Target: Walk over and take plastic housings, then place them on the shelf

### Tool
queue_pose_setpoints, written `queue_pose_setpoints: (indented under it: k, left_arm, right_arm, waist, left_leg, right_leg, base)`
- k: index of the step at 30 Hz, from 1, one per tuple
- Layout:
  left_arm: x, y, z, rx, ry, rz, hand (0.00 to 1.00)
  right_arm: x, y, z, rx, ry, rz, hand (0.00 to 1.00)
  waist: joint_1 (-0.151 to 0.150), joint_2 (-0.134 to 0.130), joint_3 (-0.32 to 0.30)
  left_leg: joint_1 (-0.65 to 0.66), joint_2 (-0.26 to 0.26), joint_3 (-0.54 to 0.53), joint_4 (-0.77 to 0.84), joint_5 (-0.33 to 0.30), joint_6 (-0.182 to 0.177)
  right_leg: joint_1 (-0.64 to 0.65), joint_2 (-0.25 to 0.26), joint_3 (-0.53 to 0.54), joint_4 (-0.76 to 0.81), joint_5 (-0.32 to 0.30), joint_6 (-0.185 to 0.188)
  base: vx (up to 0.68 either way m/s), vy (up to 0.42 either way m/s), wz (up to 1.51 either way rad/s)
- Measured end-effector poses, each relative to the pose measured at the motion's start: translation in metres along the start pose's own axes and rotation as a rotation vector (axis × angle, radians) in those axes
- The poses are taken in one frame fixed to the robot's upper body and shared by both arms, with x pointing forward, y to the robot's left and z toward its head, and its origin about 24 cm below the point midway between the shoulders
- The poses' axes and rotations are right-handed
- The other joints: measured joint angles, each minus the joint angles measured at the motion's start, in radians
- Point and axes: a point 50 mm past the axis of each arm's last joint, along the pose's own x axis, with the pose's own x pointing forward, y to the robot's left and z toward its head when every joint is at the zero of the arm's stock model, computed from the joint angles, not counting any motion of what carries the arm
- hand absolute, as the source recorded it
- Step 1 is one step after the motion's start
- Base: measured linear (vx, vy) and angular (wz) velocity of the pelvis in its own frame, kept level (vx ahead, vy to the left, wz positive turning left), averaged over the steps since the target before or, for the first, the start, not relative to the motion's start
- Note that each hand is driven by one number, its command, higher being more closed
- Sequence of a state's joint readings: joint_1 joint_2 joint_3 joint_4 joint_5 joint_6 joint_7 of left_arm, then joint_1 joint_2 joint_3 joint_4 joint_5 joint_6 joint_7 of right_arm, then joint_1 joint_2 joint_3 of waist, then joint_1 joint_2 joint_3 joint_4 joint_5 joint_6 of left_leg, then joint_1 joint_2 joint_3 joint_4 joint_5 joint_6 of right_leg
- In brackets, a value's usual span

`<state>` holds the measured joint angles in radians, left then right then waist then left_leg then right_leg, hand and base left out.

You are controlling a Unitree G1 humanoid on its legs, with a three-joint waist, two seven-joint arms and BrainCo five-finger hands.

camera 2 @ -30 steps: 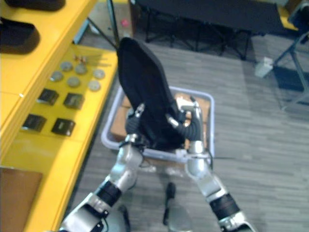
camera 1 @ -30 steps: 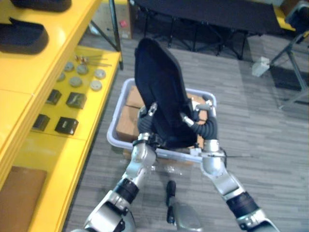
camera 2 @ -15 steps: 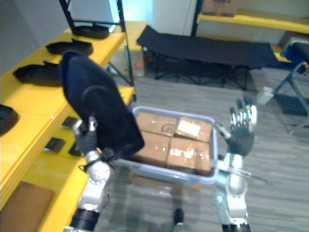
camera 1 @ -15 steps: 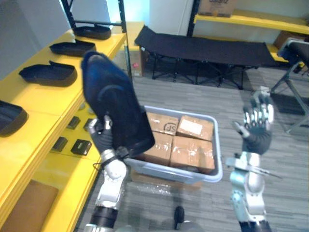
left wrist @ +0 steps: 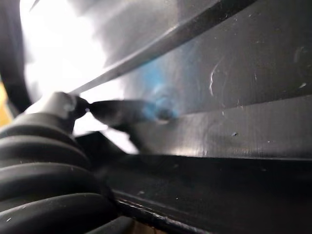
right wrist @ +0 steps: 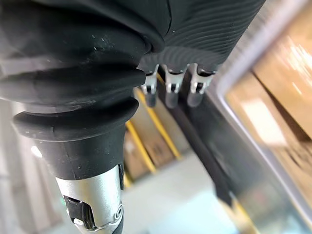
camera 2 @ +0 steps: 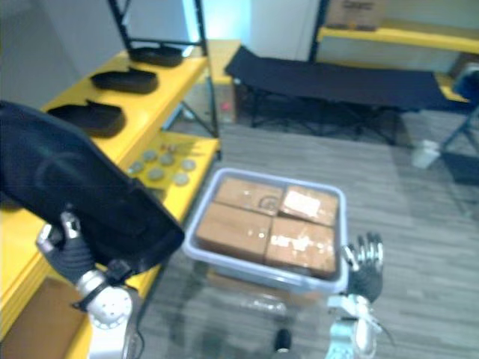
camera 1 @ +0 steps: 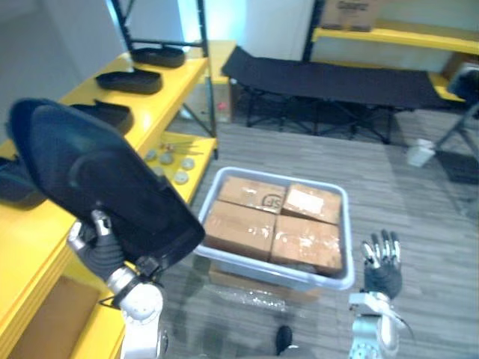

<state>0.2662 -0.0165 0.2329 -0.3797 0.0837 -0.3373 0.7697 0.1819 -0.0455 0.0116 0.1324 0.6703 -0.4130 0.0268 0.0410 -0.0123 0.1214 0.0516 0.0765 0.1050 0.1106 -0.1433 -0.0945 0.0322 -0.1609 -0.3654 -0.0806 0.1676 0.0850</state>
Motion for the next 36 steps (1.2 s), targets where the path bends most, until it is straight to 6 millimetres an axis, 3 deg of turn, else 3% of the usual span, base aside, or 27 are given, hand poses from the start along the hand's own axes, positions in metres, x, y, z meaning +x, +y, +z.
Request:
queue_pose_setpoints:
  k: [2, 5, 6, 9, 14, 19, 24, 26, 30, 36]
  left_arm:
    - [0.008, 0.015, 0.008, 0.046, -0.054, 0.053, 1.00]
    - [0.012, 0.030, 0.009, 0.125, -0.060, 0.093, 1.00]
    - [0.012, 0.037, 0.008, 0.162, -0.065, 0.111, 1.00]
    - [0.010, 0.056, 0.007, 0.239, -0.047, 0.164, 1.00]
    - [0.008, 0.085, 0.014, 0.314, -0.071, 0.210, 1.00]
    - [0.007, 0.081, 0.019, 0.259, -0.093, 0.176, 1.00]
    - [0.008, 0.080, 0.023, 0.244, -0.107, 0.178, 1.00]
    - [0.009, 0.077, 0.024, 0.224, -0.112, 0.182, 1.00]
    - [0.014, 0.059, 0.027, 0.124, -0.146, 0.181, 1.00]
    - [0.017, 0.039, 0.039, 0.038, -0.197, 0.103, 1.00]
  right_arm:
    - [0.016, 0.031, -0.008, -0.047, 0.035, 0.162, 0.00]
    - [0.027, 0.060, -0.010, -0.088, 0.041, 0.307, 0.00]
    - [0.031, 0.070, -0.011, -0.083, 0.040, 0.341, 0.00]
    - [0.037, 0.080, -0.016, -0.085, 0.060, 0.371, 0.00]
    - [0.031, 0.101, -0.032, -0.129, 0.105, 0.422, 0.00]
    - [0.033, 0.091, -0.034, -0.202, 0.146, 0.375, 0.00]
    - [0.040, 0.075, -0.026, -0.247, 0.159, 0.356, 0.00]
    - [0.041, 0.073, -0.017, -0.248, 0.140, 0.378, 0.00]
    - [0.037, 0.058, -0.001, -0.269, 0.106, 0.385, 0.00]
    - [0.035, 0.051, 0.002, -0.293, 0.107, 0.416, 0.00]
  waist:
    - [0.053, 0.001, -0.001]
    - [0.094, -0.001, -0.008]
    - [0.123, -0.007, -0.010]
    - [0.170, -0.019, -0.016]
    - [0.209, -0.050, -0.031]
    - [0.190, -0.056, -0.032]
    - [0.185, -0.047, -0.023]
    - [0.165, -0.038, -0.012]
    - [0.136, -0.028, 0.004]
    - [0.111, -0.024, 0.010]
  left_leg:
    - [-0.014, -0.015, -0.049, 0.001, 0.006, 0.008]
    - [-0.039, -0.041, -0.118, 0.001, 0.019, 0.020]
    - [-0.040, -0.050, -0.140, 0.000, 0.026, 0.024]
    - [-0.043, -0.072, -0.209, 0.001, 0.034, 0.033]
    - [-0.052, -0.096, -0.252, -0.014, 0.033, 0.043]
    - [-0.051, -0.082, -0.264, -0.006, 0.029, 0.034]
    - [-0.053, -0.047, -0.210, 0.039, 0.005, 0.011]
    - [-0.065, -0.029, -0.191, 0.065, -0.005, 0.007]
    - [-0.106, 0.003, -0.038, 0.102, 0.000, 0.011]
    - [-0.067, -0.030, -0.047, 0.019, 0.049, 0.024]
  right_leg:
    - [0.019, -0.016, -0.052, 0.000, -0.004, 0.006]
    - [0.043, -0.039, -0.131, 0.000, -0.009, 0.013]
    - [0.049, -0.047, -0.157, 0.000, -0.009, 0.013]
    - [0.092, -0.066, -0.220, 0.001, -0.010, 0.014]
    - [0.112, -0.091, -0.267, 0.015, -0.050, 0.032]
    - [0.104, -0.091, -0.270, 0.072, -0.097, 0.038]
    - [0.086, -0.055, -0.215, 0.071, -0.102, 0.031]
    - [0.093, -0.034, -0.214, 0.057, -0.105, 0.028]
    - [0.113, -0.031, -0.284, 0.054, -0.107, 0.028]
    - [0.140, -0.068, -0.337, 0.100, -0.138, 0.032]
  base:
    - [-0.01, 0.042, 0.63]
    - [0.01, 0.051, 0.79]
    - [0.02, 0.048, 0.64]
    - [0.02, 0.062, 0.73]
    - [0.01, 0.041, 0.33]
    - [0.02, -0.004, 0.07]
    - [0.02, -0.022, -0.32]
    - [0.00, -0.056, -0.06]
    - [-0.05, -0.006, 0.45]
    - [0.00, 0.043, 0.31]
